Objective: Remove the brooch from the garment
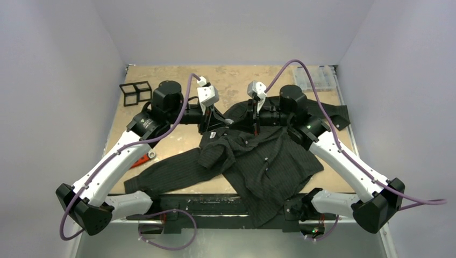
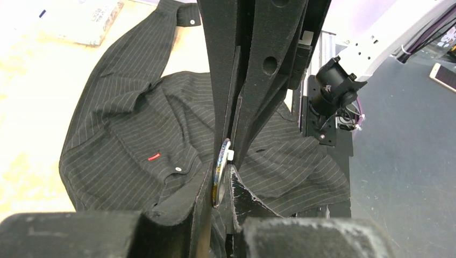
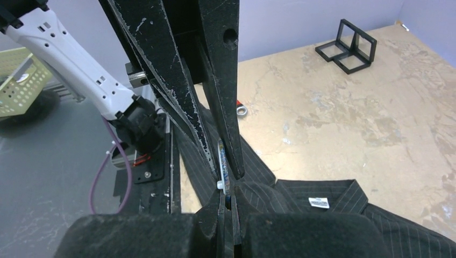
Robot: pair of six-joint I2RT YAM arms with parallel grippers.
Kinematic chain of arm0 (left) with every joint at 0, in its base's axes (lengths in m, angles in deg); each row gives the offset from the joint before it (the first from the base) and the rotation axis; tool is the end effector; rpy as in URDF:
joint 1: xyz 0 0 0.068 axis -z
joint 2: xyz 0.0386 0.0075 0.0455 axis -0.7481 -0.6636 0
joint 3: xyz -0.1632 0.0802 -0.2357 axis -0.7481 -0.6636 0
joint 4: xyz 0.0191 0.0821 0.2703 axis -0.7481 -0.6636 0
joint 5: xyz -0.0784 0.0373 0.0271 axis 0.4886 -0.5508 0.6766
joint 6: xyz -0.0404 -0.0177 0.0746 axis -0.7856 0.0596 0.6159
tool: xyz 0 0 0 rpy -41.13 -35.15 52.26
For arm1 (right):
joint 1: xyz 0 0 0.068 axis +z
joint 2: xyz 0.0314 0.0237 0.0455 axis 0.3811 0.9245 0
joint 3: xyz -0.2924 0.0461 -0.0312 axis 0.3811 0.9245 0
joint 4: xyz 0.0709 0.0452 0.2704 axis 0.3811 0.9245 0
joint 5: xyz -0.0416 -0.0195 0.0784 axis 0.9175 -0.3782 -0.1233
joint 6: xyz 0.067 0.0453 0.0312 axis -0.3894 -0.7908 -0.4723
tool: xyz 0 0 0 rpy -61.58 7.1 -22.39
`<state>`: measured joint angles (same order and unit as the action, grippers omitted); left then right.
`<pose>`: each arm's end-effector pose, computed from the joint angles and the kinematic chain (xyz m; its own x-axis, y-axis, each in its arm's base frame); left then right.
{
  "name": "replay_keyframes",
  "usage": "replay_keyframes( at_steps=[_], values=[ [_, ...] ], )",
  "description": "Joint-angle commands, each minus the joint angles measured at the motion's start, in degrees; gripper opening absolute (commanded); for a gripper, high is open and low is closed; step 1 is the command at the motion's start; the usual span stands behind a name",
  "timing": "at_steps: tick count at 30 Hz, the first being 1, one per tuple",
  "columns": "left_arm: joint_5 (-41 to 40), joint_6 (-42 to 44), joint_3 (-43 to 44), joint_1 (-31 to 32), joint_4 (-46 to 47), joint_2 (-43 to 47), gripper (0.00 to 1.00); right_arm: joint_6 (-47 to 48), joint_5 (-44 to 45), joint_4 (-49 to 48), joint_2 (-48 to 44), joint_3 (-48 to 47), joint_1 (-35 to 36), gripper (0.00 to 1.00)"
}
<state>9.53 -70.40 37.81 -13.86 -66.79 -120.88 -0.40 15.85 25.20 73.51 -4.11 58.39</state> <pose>0.2100 -0.2080 0.4212 -0.1867 0.1826 -0.9653 0.9635 0.2261 -0.1436 0.2132 0.2226 0.4048 -0.1710 -0.1178 -0.9782 -0.9763 0.1536 0.1522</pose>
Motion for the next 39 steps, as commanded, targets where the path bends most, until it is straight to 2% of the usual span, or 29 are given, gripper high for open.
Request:
replay_keyframes(
  at_steps=[1,8,11,13,16,18,22,25,26,28,30,34,36,39],
  values=[
    [-3.50,2.30,2.74,0.50,0.21,-1.94,0.00,3.06,-2.34,-1.02,-0.52,-3.53,2.31,0.00],
    [-3.40,8.87,4.63,2.79,-4.44,-3.57,0.00,4.73,-3.12,0.36,0.32,-4.42,2.59,0.00],
    [-3.58,8.95,4.74,3.02,-4.83,-3.74,0.01,5.12,-2.95,0.99,0.35,-4.66,2.52,0.00],
    [-3.52,9.20,4.51,2.93,-4.51,-3.01,0.10,5.48,-2.41,1.45,0.20,-4.48,2.51,0.00],
    [-3.69,9.45,5.40,1.76,-5.41,-2.01,0.16,5.44,-2.87,1.44,-0.21,-3.29,2.53,0.00],
    [-0.87,10.37,6.94,-0.11,-8.02,-1.55,0.21,6.30,-1.15,2.67,-0.27,-2.84,2.56,0.00],
    [6.40,10.04,7.08,-4.46,-9.31,1.67,0.43,6.89,1.05,3.39,-0.43,-1.49,2.56,0.00],
    [9.03,8.75,6.96,-5.21,-10.78,3.48,0.55,6.84,1.76,2.26,-0.17,-1.04,2.53,0.00],
    [9.43,7.98,6.78,-5.23,-11.23,4.32,0.60,6.84,2.05,1.95,0.02,-1.12,2.58,0.00],
    [9.08,5.56,5.79,-5.33,-11.13,5.79,0.62,7.34,3.34,1.05,0.21,-1.37,2.59,0.00],
    [6.39,-1.38,4.59,-7.09,-9.42,6.90,0.63,10.39,6.38,0.32,-0.42,-1.28,2.57,0.00],
    [9.43,-15.52,6.08,-14.89,-9.55,6.33,0.66,18.60,8.95,-7.05,-2.84,0.78,2.68,0.00],
    [7.64,-12.04,7.21,-15.83,-10.94,8.32,0.68,22.96,10.89,-10.61,-3.30,1.28,2.98,0.00],
    [3.31,3.37,1.77,-15.27,-5.28,16.32,0.67,30.27,11.46,-17.47,-4.81,4.16,3.92,0.00]
  ],
)
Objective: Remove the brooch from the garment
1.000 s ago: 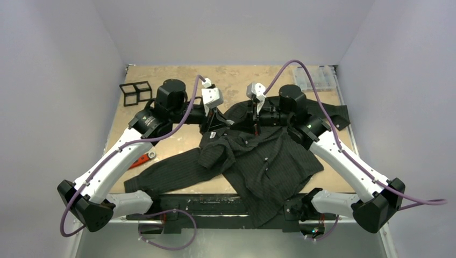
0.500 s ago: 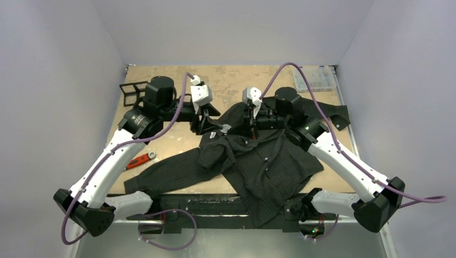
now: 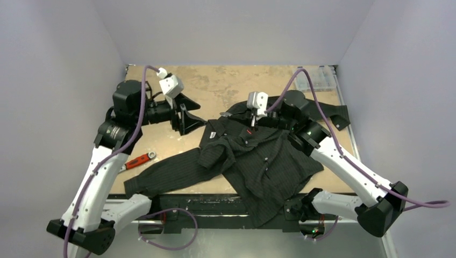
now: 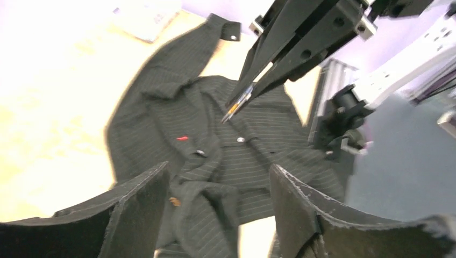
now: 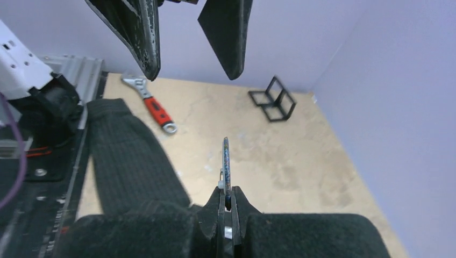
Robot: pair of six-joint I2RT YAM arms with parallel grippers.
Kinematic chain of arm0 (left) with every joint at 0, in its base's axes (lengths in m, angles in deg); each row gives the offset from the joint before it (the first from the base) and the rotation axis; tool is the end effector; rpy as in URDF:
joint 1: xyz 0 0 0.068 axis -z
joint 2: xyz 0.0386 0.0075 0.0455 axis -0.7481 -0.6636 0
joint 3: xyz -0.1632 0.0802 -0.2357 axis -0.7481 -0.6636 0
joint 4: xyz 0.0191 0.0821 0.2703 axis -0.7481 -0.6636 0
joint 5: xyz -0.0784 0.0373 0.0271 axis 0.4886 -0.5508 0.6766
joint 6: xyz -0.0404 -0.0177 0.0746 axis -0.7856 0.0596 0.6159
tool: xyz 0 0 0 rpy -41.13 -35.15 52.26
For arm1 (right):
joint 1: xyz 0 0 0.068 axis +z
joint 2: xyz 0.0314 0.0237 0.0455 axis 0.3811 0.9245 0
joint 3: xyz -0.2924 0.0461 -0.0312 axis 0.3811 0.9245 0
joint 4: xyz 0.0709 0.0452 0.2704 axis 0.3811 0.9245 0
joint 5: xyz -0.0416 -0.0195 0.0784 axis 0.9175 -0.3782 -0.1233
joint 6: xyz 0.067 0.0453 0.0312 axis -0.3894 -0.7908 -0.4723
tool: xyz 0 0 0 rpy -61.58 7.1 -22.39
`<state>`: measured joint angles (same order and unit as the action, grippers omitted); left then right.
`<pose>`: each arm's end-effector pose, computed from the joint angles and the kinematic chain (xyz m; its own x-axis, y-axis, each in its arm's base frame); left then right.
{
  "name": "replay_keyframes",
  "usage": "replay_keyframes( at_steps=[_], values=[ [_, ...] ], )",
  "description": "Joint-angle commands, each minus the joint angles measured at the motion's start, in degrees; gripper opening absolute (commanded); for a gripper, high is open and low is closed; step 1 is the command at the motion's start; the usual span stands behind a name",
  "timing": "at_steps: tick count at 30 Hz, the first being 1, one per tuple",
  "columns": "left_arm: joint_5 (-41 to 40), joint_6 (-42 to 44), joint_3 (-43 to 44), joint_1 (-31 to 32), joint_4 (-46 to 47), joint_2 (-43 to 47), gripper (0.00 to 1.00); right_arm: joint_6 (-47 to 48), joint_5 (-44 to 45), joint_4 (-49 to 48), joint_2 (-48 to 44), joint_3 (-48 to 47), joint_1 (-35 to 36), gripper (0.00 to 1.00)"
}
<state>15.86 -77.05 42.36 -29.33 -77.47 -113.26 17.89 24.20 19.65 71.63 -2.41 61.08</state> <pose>0.1974 -0.1297 0.4619 -0.3069 0.0678 -0.9493 0.8858 0.3852 -0.2588 0.2081 0.2262 0.4136 0.2200 -0.1362 -0.9660 -0.9461 0.2114 -0.2453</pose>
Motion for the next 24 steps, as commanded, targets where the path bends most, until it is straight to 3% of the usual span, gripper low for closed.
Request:
replay_keyframes(
  at_steps=[1,4,10,17,24],
  values=[
    [-4.11,15.32,-4.68,0.55,6.80,10.87,0.63,14.31,3.10,-13.29,-3.18,3.23,1.82,0.00],
    [-9.19,33.25,-4.48,5.57,1.67,12.99,0.52,20.02,0.84,-14.82,-3.31,3.95,3.26,0.00],
    [-19.36,54.08,-8.74,19.98,2.58,16.41,0.33,28.63,-0.11,-15.05,-4.10,5.19,7.51,0.00],
    [-24.08,60.32,-9.12,25.63,3.62,15.95,0.31,36.42,3.54,-18.13,-6.13,8.71,12.30,0.00],
    [-21.67,60.84,-9.05,26.07,2.91,15.02,0.32,35.82,6.58,-19.19,-5.02,8.10,14.29,0.00]
  ],
)
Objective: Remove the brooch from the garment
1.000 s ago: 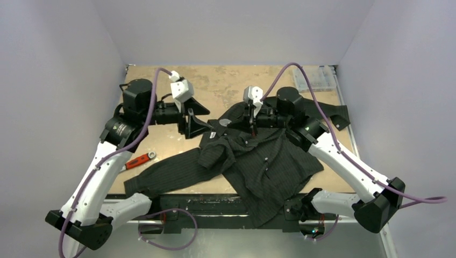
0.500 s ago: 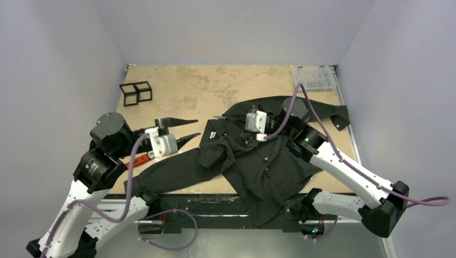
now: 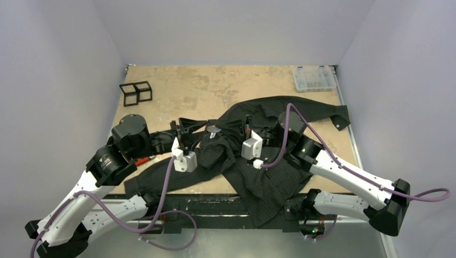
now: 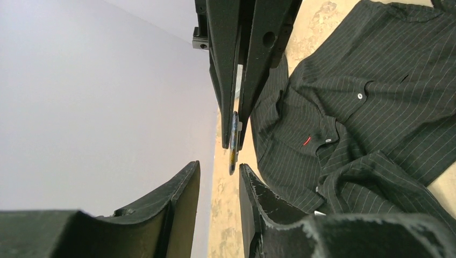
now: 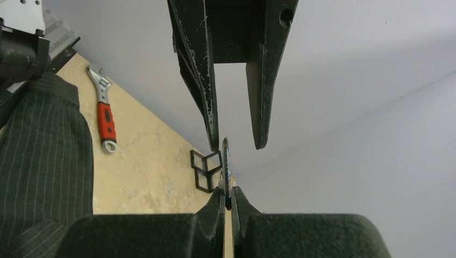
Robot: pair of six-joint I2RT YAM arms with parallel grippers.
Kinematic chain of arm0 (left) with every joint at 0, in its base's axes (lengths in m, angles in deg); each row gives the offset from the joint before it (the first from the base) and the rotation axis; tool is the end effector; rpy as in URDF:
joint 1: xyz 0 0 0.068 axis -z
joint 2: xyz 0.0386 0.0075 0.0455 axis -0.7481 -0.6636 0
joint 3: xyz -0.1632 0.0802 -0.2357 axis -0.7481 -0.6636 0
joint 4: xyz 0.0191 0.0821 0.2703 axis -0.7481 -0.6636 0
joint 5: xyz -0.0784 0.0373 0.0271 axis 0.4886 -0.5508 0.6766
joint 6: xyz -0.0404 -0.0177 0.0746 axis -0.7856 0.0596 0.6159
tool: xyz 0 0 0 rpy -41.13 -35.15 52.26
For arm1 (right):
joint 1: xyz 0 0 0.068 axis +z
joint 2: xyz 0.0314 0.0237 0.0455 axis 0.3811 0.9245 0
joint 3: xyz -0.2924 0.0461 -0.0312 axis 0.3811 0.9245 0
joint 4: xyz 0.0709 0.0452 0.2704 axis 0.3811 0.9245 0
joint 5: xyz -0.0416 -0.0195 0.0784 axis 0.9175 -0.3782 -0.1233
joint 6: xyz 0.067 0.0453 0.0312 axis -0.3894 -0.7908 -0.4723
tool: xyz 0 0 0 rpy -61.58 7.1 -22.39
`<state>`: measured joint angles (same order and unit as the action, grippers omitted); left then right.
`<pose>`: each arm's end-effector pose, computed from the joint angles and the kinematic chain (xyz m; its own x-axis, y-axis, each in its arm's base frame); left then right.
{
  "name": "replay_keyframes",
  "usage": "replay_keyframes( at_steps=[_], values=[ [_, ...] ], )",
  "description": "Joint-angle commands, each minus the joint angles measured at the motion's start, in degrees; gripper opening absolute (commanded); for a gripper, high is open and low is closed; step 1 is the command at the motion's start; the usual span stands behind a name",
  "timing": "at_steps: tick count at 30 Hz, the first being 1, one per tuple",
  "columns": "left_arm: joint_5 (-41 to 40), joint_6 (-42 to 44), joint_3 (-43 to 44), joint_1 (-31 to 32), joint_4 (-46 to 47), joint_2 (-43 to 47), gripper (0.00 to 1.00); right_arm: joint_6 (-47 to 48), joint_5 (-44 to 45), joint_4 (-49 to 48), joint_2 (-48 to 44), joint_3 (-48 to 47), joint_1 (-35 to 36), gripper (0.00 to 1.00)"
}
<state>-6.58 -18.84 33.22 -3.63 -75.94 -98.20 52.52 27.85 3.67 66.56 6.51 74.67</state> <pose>0.1006 -0.1485 0.4515 0.7151 0.3220 -0.6205 0.6259 0.1005 0.7734 0.1417 0.2526 0.4125 0.8299 -0.0055 -0.5578 -0.5539 0.1116 -0.8251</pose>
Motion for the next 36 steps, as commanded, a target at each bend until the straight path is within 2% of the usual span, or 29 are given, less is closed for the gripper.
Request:
replay_keyframes(
  at_steps=[1,8,13,18,26,30,36],
  values=[
    [1.11,2.85,-0.10,0.32,1.40,-0.04,0.31,0.96,3.09,-3.22,0.19,-0.93,0.85,0.00],
    [3.13,2.71,-0.69,0.30,1.96,0.86,0.18,1.31,4.10,-2.46,1.20,-1.52,1.50,0.00],
    [4.71,2.33,-0.58,0.30,0.87,0.71,0.15,0.13,4.62,-2.34,2.25,-2.41,1.85,0.00],
    [3.95,2.18,-0.36,0.35,0.22,-0.07,0.08,-1.02,5.00,-2.73,2.64,-2.65,2.04,0.00],
    [2.62,2.18,-0.61,0.33,-0.40,-0.44,0.08,-0.86,4.90,-2.86,2.72,-2.41,2.05,0.00],
    [2.14,2.20,-0.52,0.43,-1.11,-0.83,0.12,-1.23,4.95,-3.00,2.82,-2.31,2.05,0.00],
    [1.36,1.75,-0.34,0.38,-0.73,-1.16,0.06,-1.34,5.00,-2.79,2.57,-2.26,2.05,0.00]
  ],
)
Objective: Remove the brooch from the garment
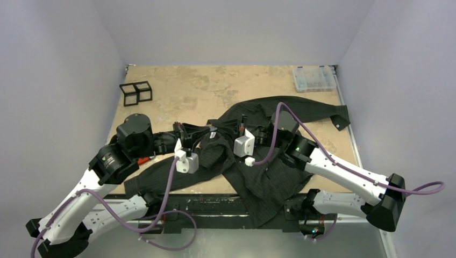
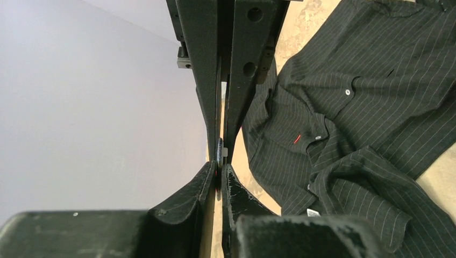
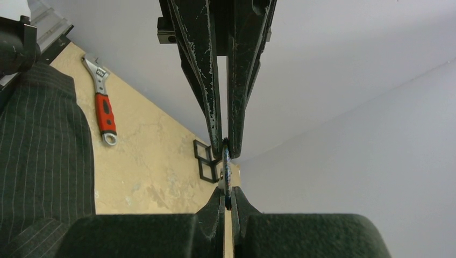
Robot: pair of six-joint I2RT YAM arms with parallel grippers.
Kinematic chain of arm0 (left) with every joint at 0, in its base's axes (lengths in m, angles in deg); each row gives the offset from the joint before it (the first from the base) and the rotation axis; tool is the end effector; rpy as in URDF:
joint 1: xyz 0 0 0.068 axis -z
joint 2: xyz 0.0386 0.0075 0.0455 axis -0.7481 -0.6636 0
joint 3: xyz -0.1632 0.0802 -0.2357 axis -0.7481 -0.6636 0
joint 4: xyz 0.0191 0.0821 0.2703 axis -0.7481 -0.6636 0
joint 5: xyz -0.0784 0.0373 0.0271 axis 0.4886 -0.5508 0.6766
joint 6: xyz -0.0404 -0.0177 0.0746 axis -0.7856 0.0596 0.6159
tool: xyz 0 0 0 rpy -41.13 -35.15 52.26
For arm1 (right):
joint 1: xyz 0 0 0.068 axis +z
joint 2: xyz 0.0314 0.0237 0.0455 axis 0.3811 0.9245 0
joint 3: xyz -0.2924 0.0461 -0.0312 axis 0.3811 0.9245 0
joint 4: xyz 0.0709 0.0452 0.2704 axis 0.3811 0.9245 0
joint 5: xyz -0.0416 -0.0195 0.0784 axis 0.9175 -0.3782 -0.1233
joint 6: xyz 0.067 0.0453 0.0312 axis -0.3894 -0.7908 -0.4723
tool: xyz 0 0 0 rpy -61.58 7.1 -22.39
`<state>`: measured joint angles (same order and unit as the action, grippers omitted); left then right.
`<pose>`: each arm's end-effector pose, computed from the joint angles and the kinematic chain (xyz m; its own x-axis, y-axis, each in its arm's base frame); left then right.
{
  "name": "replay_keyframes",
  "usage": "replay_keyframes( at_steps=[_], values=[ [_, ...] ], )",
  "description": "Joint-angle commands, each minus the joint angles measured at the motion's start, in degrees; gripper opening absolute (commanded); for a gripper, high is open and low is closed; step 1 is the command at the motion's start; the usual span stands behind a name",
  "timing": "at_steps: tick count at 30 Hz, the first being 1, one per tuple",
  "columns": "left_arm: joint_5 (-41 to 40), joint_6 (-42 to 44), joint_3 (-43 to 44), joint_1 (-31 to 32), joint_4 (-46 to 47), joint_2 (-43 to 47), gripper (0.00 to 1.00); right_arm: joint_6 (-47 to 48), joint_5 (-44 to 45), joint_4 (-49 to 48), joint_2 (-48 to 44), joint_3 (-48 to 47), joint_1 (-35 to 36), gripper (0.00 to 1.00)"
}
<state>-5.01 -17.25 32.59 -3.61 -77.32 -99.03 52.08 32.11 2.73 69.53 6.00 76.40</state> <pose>0.1026 -0.1532 0.4420 0.7177 0.3240 -0.6164 0.6377 0.0499 0.7687 0.1483 0.2683 0.4045 0.8121 -0.0503 -0.5813 -0.5726 0.1226 -0.8106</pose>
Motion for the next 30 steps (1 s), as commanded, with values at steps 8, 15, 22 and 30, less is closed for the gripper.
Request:
replay_keyframes(
  at_steps=[8,15,22,30],
  values=[
    [-5.65,-6.14,0.43,0.18,1.38,-0.80,0.00,-3.98,3.64,-1.92,0.29,-2.08,0.32,0.55],
    [-7.44,-6.47,-1.49,-15.29,-5.47,-1.00,0.00,-9.71,12.70,-1.50,-1.03,1.87,-0.04,0.95],
    [-16.15,-0.13,-5.27,-38.07,-1.12,-13.91,0.00,-19.68,16.81,3.23,-0.51,1.50,-3.41,0.97],
    [-21.36,3.05,2.11,-54.38,15.09,-35.68,0.00,-22.75,17.02,3.12,-0.59,4.23,-7.71,0.98]
  ],
)
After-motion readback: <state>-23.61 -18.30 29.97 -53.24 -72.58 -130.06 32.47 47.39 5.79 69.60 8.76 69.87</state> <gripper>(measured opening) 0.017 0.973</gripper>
